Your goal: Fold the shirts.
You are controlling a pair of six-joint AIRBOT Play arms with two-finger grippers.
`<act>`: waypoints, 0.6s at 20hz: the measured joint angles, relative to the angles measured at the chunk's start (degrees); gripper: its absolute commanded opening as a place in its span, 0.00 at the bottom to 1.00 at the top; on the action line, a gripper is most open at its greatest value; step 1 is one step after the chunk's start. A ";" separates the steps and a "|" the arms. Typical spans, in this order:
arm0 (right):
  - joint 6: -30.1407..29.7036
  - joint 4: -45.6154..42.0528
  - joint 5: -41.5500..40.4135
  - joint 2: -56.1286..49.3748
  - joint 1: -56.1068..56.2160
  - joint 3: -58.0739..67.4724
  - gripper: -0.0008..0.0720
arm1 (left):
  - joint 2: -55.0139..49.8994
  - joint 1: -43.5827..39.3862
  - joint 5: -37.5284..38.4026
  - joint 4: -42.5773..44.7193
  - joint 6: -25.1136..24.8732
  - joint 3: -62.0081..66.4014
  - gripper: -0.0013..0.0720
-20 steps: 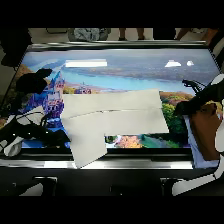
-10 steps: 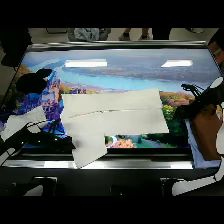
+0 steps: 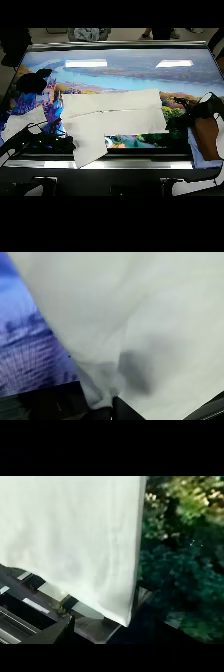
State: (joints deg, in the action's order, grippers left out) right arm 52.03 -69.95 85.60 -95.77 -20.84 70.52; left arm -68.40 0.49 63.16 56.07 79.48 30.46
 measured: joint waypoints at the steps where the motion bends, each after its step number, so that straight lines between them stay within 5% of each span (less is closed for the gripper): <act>1: -0.02 0.87 -0.85 0.15 0.74 -0.98 0.68 | 0.13 0.00 -0.26 0.04 0.00 -0.02 0.07; 2: 0.04 1.68 -2.25 0.17 1.53 -1.64 0.49 | 0.31 0.02 -0.52 0.09 0.00 -0.02 0.07; 3: 0.44 1.60 -4.24 0.20 2.36 -2.16 0.19 | 0.50 0.02 -0.87 0.24 0.00 -0.02 0.06; 4: 0.76 1.60 -6.12 0.13 3.13 -2.54 0.09 | 0.68 0.09 -1.14 0.33 0.00 -0.02 0.06; 12: -0.55 0.26 -12.72 6.34 5.44 -3.26 0.09 | 8.39 2.19 -0.11 1.11 -1.27 5.68 0.06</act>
State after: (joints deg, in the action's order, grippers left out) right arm 51.48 -69.69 72.88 -89.43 -15.40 67.26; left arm -60.01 2.68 63.05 57.19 78.22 36.14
